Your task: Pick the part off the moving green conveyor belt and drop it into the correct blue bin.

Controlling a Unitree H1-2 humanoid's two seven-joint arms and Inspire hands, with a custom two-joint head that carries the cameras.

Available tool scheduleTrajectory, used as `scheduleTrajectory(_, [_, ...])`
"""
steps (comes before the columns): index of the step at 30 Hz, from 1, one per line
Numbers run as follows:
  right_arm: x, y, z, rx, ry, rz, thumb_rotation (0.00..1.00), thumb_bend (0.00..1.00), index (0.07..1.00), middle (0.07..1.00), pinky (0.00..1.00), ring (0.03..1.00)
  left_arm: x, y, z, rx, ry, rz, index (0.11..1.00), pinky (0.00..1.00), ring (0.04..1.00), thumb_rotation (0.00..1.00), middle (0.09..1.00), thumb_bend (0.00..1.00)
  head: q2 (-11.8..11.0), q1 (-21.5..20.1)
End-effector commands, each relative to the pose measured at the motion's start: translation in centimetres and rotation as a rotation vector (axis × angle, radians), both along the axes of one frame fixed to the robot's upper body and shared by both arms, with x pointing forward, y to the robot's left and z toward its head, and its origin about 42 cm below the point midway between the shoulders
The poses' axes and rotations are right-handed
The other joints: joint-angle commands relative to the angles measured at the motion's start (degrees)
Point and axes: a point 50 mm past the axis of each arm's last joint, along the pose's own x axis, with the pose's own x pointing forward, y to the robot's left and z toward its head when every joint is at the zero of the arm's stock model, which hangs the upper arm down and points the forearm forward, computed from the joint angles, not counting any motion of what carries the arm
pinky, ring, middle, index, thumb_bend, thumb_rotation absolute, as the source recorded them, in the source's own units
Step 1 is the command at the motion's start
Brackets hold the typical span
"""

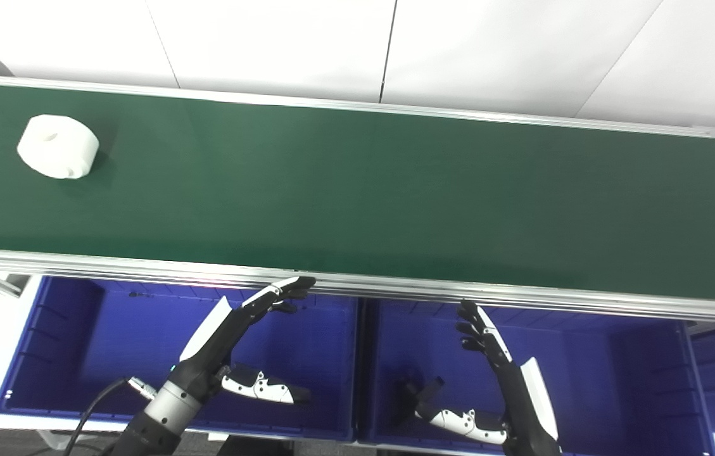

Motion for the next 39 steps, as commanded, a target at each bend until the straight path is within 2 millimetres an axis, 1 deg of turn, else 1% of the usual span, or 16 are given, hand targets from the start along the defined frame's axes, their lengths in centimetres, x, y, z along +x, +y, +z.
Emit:
scheduleTrajectory(1, [-0.1,-0.2,0.4,0.008,-0.064,0.004,0.34,0.82,0.945,0.900,0.79,0.850,0.0,0.0,0.6,-0.033,-0.040,0.005,0.852,0.74,0.830,0.24,0.874,0.84,-0.03,0.03])
scheduleTrajectory(8, [-0.2,-0.5,0.0,-0.007,-0.069,0.005,0.37,0.84,0.940,0.895,0.76,0.842,-0.1,0.0,0.5,-0.053,-0.025,0.015,0.856,0.73,0.823,0.26,0.880,0.85,-0.90,0.56])
scheduleTrajectory(13, [-0.3,-0.9,-0.4,0.011,-0.059,-0.001,0.36,0.84,0.936,0.892,0.76,0.840,-0.4,-0.2,0.2,-0.057,-0.012,0.024,0.855,0.73,0.814,0.26,0.870,0.86,-2.41,5.46])
scheduleTrajectory(15, [-0.4,-1.0,-0.6,0.021,-0.055,-0.005,0.33,0.83,0.936,0.894,0.79,0.847,-0.4,-0.5,0.1,-0.056,-0.013,0.024,0.850,0.72,0.809,0.26,0.861,0.86,-2.83,6.68])
scheduleTrajectory(21, [-0.4,-1.5,-1.0,0.002,-0.061,-0.011,0.34,0.82,0.931,0.887,0.78,0.853,-0.3,-1.1,-0.2,-0.051,-0.015,0.018,0.847,0.72,0.810,0.23,0.865,0.85,-4.01,9.27])
scheduleTrajectory(23, [-0.3,-1.6,-1.2,0.002,-0.062,-0.013,0.33,0.82,0.927,0.883,0.78,0.851,-0.3,-1.2,-0.4,-0.048,-0.014,0.021,0.844,0.72,0.811,0.22,0.863,0.85,-4.87,10.44])
scheduleTrajectory(24, [-0.4,-1.7,-1.3,0.002,-0.058,-0.013,0.33,0.82,0.927,0.882,0.78,0.851,-0.4,-1.4,-0.6,-0.046,-0.012,0.022,0.843,0.72,0.811,0.22,0.863,0.85,-6.37,12.54])
scheduleTrajectory(25, [-0.4,-1.8,-1.4,0.002,-0.054,-0.013,0.32,0.81,0.931,0.885,0.79,0.856,-0.4,-1.6,-0.7,-0.044,-0.011,0.021,0.842,0.72,0.812,0.22,0.860,0.86,-6.74,12.99])
scheduleTrajectory(26, [-0.5,-1.9,-1.6,0.010,-0.044,-0.014,0.31,0.81,0.932,0.885,0.80,0.858,-0.4,-1.7,-0.9,-0.044,-0.005,0.021,0.840,0.72,0.813,0.22,0.859,0.86,-8.82,15.47])
scheduleTrajectory(27, [-0.5,-2.1,-1.7,0.016,-0.036,-0.015,0.29,0.80,0.935,0.886,0.82,0.859,-0.5,-1.9,-1.1,-0.045,-0.001,0.021,0.834,0.72,0.815,0.22,0.856,0.86,-9.25,15.96])
scheduleTrajectory(28, [-0.6,-2.3,-1.9,0.021,-0.025,-0.019,0.29,0.80,0.936,0.886,0.82,0.859,-0.6,-2.1,-1.3,-0.046,0.004,0.021,0.833,0.72,0.815,0.22,0.855,0.86,-11.11,18.36])
scheduleTrajectory(31, [-0.8,-2.8,-2.3,0.004,-0.013,-0.017,0.29,0.79,0.959,0.904,0.85,0.875,-0.5,-2.4,-1.8,-0.038,0.010,0.017,0.815,0.72,0.806,0.22,0.841,0.87,-13.90,21.62])
scheduleTrajectory(33, [-0.8,-2.9,-2.5,-0.011,-0.017,-0.015,0.28,0.78,0.966,0.908,0.84,0.877,-0.5,-2.6,-2.0,-0.030,0.007,0.017,0.804,0.71,0.794,0.21,0.831,0.87,-15.24,22.86])
scheduleTrajectory(34, [-0.8,-3.0,-2.5,-0.017,-0.022,-0.015,0.27,0.78,0.965,0.903,0.83,0.875,-0.4,-2.7,-2.1,-0.026,0.003,0.017,0.799,0.70,0.788,0.21,0.826,0.88,-15.24,22.86])
scheduleTrajectory(35, [-0.7,-2.9,-2.6,-0.026,-0.034,-0.021,0.25,0.80,0.959,0.890,0.78,0.855,-0.4,-2.7,-2.2,-0.020,0.000,0.016,0.791,0.69,0.780,0.20,0.820,0.87,-15.86,23.12])
scheduleTrajectory(39, [-0.6,-2.8,-2.9,-0.047,-0.069,-0.028,0.22,0.81,0.954,0.872,0.75,0.829,-0.3,-2.7,-2.4,-0.014,0.000,0.010,0.783,0.68,0.772,0.21,0.815,0.87,-16.09,22.43])
